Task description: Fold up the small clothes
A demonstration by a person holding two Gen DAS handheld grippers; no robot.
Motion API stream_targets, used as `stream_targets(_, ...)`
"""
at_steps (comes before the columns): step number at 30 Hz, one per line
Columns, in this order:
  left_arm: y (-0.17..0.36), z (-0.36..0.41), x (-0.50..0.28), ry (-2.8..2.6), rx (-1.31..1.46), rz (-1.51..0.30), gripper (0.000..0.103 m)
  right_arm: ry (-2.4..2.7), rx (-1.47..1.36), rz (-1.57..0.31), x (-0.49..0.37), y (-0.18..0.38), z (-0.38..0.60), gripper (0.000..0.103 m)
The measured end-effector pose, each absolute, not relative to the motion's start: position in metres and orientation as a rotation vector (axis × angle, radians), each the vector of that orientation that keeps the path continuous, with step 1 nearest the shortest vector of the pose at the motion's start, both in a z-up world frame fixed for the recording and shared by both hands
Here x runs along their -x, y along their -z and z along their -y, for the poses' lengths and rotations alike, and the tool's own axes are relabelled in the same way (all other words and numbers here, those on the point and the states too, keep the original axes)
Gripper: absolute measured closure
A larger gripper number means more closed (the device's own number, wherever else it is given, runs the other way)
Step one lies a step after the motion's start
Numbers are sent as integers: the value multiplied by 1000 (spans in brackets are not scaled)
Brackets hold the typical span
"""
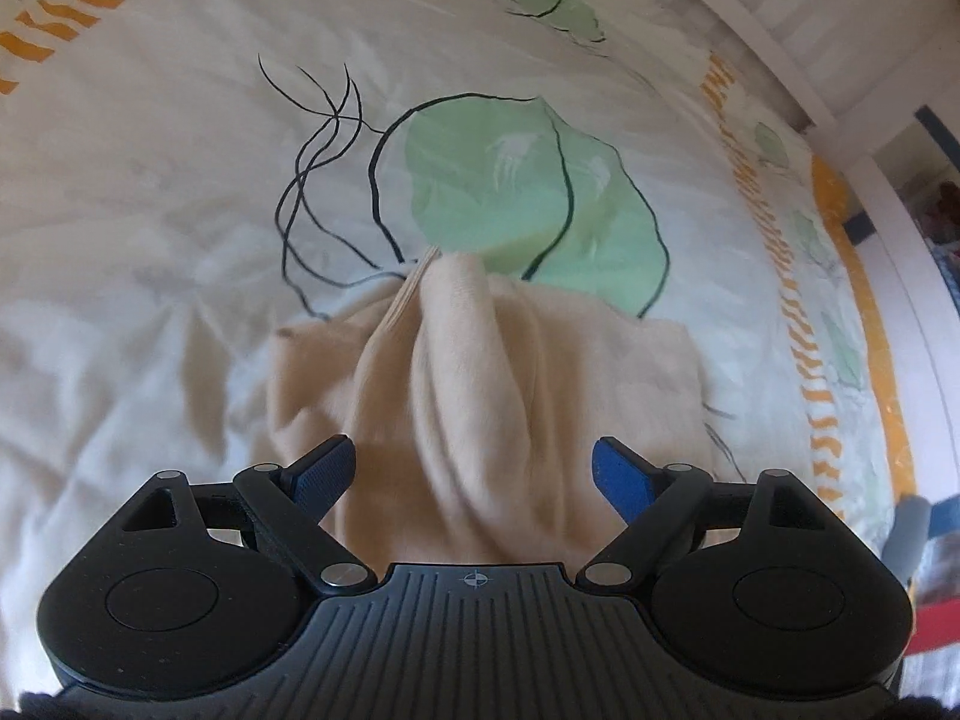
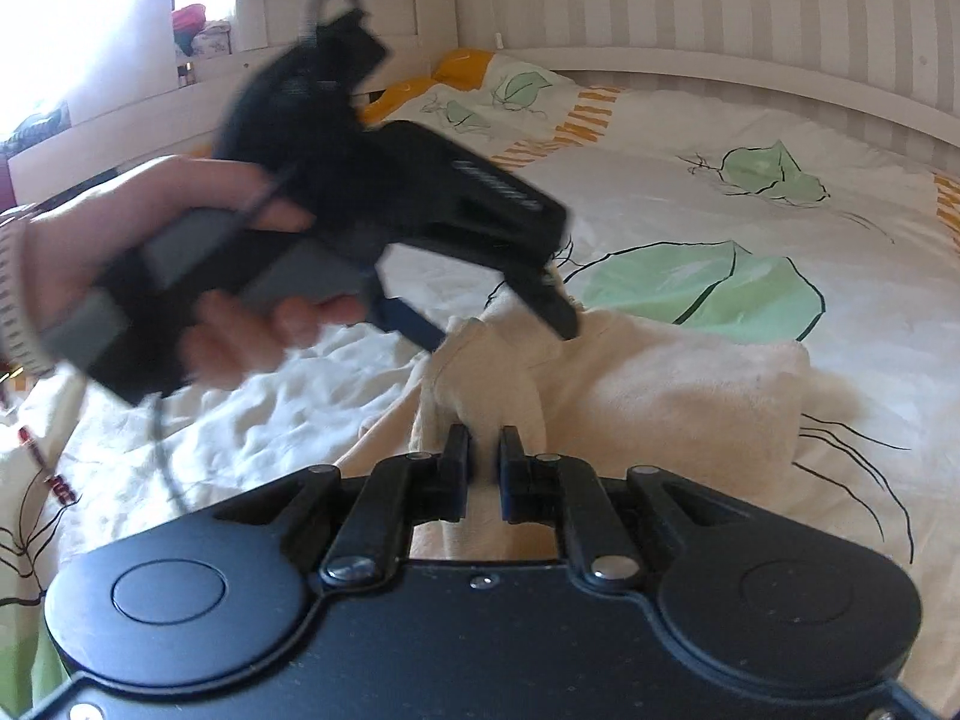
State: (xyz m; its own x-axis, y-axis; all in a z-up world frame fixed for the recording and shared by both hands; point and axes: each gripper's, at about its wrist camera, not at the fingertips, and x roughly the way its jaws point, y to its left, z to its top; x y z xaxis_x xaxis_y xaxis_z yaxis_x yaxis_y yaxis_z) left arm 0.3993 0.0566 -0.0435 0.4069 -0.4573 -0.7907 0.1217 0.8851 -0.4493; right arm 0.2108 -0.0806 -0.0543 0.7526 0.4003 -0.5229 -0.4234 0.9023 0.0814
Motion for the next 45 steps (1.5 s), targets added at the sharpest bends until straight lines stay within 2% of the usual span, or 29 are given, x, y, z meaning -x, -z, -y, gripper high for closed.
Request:
stream_targets(2, 45, -48, -403, 363, 318, -1077, 47, -458, 53, -560, -209, 55, 80, 87)
stream_targets(3, 46, -44, -406, 362, 295, -1083, 74, -461, 58, -561, -209, 56, 80, 87)
stream_targets(4, 46, -40, -408, 353, 267, -1090, 91, -464, 60, -562, -209, 57, 79, 87)
stream_targets(13, -6, -49, -383, 429, 151, -965, 93, -528, 43, -523, -193, 45, 65, 90)
stream_targets(15, -4, -54, -384, 422, 105, -972, 93, -548, 51, -538, -197, 51, 54, 90)
stream_targets(18, 27, -62, -394, 368, 75, -1047, 92, -569, 69, -621, -212, 70, 35, 89)
stream_targets(20, 50, -70, -398, 327, 89, -1087, 82, -579, 104, -696, -221, 86, 25, 84)
stream_targets(21, 55, -75, -398, 315, 109, -1073, 74, -583, 121, -703, -221, 90, 22, 78)
stream_targets(23, 56, -89, -395, 296, 174, -1043, 63, -594, 137, -685, -216, 87, 22, 76)
stream_targets(24, 54, -95, -394, 255, 186, -1041, 55, -605, 135, -680, -212, 84, 23, 70)
stream_targets(26, 44, -100, -389, 200, 166, -1012, 55, -635, 124, -668, -206, 79, 30, 60)
stream_targets(29, 21, -99, -371, 167, 84, -937, 56, -625, 103, -617, -194, 67, 44, 58)
stream_targets(32, 2, -95, -347, 221, 51, -887, 55, -559, 38, -569, -189, 57, 64, 44)
stream_targets(36, 7, -81, -324, 302, 21, -903, 55, -452, -27, -616, -199, 62, 83, 43)
stream_targets(40, 39, -69, -301, 338, -118, -993, 55, -382, -54, -714, -204, 79, 102, 43)
stream_targets(45, 59, -77, -276, 366, -180, -999, 50, -382, -26, -723, -192, 83, 111, 43)
